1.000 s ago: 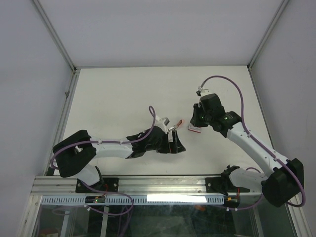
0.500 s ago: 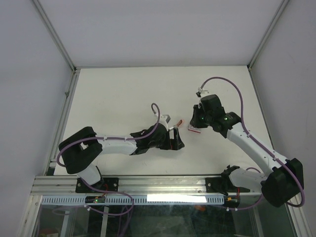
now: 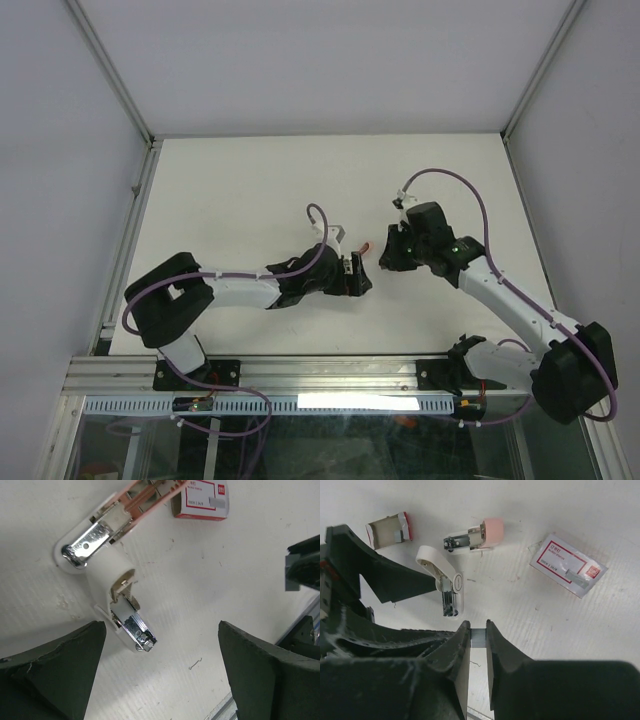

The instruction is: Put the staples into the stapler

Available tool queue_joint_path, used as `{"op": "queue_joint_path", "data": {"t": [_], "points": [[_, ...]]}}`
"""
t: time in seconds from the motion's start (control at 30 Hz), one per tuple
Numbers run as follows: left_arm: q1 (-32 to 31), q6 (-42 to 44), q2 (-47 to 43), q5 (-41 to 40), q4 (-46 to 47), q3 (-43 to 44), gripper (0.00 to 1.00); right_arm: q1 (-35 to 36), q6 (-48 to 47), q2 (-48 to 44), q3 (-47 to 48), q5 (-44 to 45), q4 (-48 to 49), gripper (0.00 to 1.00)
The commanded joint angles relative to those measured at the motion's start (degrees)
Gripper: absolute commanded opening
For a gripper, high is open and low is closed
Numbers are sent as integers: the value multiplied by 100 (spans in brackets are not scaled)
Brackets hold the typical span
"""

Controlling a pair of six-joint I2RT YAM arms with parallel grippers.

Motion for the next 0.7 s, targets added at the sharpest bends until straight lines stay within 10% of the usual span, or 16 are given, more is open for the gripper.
{"op": "queue_joint_path", "data": {"t": [0.0, 0.23, 0.67], "points": [[261, 170, -561, -252, 486, -166, 99, 189, 157, -253, -246, -252, 518, 18], [1076, 402, -2103, 547, -155, -593, 99, 1232, 598, 83, -201, 681, 632, 18], [3954, 2538, -3099, 2159, -3582, 1540, 99, 2250, 1206, 1154, 163, 1852, 860, 17]]}}
